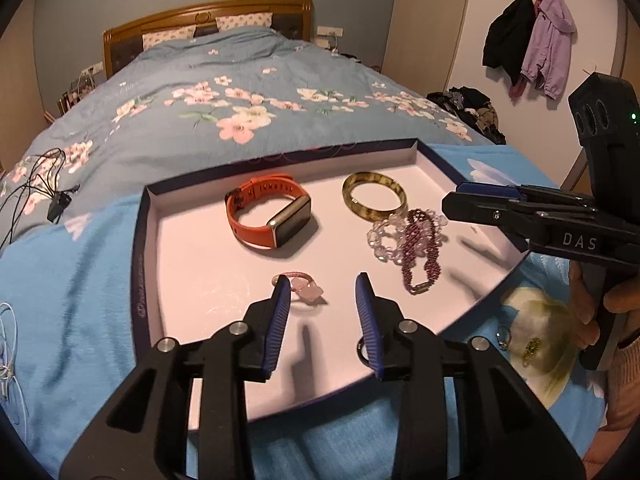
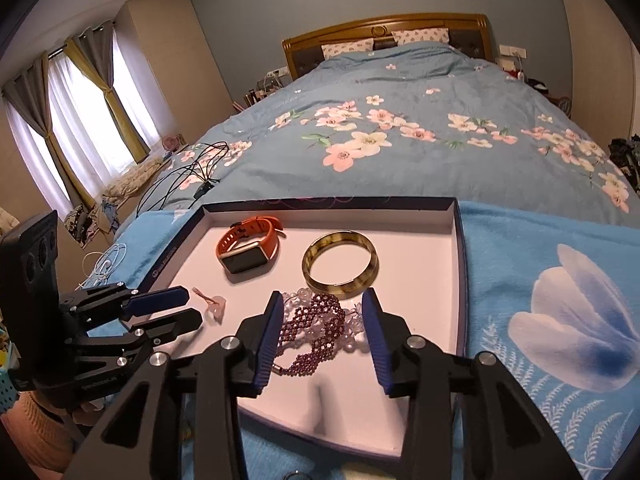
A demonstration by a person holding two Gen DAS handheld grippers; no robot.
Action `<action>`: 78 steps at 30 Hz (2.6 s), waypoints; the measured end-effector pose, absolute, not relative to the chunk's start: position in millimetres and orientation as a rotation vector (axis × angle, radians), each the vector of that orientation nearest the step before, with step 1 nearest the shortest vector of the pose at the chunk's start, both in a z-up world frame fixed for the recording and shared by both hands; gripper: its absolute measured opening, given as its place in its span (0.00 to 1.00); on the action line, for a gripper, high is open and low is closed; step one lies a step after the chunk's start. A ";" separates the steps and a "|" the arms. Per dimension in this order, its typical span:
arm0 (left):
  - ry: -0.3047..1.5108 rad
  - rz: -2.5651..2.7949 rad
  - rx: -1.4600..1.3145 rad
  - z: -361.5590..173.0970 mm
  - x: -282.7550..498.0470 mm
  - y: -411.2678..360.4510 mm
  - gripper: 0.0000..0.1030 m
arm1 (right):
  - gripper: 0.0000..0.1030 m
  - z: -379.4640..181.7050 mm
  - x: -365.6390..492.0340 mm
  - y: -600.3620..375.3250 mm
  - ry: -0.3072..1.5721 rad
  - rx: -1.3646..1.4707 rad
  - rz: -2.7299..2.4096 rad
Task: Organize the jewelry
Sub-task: 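Open the left tool to drop the black ring while the right tool releases the necklace, then move both open tools out of the box toward the rings on the bedspread, then grasp the green-stone ring with the left tool while the right tool grasps the gold green-stone ring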
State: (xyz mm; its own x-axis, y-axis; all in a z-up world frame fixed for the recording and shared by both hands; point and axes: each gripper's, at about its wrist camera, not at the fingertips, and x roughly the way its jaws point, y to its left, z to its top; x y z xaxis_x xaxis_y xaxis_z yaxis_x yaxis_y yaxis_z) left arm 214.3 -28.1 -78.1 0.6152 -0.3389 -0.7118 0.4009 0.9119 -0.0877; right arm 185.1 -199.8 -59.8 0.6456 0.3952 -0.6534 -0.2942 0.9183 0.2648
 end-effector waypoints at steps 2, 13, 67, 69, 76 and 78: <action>0.787 -0.423 0.087 -73.9 209.6 -28.2 0.39 | 0.38 -57.7 180.1 -200.4 0.770 0.137 0.398; 0.710 -0.398 0.052 -51.3 176.5 -8.3 0.61 | 0.48 -44.0 147.4 -202.9 0.724 0.108 0.413; 0.855 -0.401 0.126 -93.7 89.2 -18.0 0.71 | 0.53 -93.2 54.4 -198.9 0.833 0.029 0.395; 0.869 -0.409 0.133 -97.3 90.0 -21.7 0.65 | 0.49 -93.8 54.0 -196.9 0.835 0.021 0.396; 0.889 -0.428 0.135 -101.6 89.5 -24.3 0.51 | 0.38 -98.2 56.0 -195.4 0.853 0.015 0.380; 0.892 -0.425 0.136 -101.9 90.4 -24.6 0.51 | 0.36 -98.4 57.3 -196.4 0.853 0.017 0.378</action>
State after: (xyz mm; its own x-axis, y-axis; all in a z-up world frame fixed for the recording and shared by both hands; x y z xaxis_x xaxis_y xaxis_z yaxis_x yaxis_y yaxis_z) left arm 90.4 -24.6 -101.9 0.5511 -0.3016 -0.7780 0.4135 0.9086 -0.0593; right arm 57.3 -196.4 -98.4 0.5959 0.3321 -0.7312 -0.3183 0.9336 0.1647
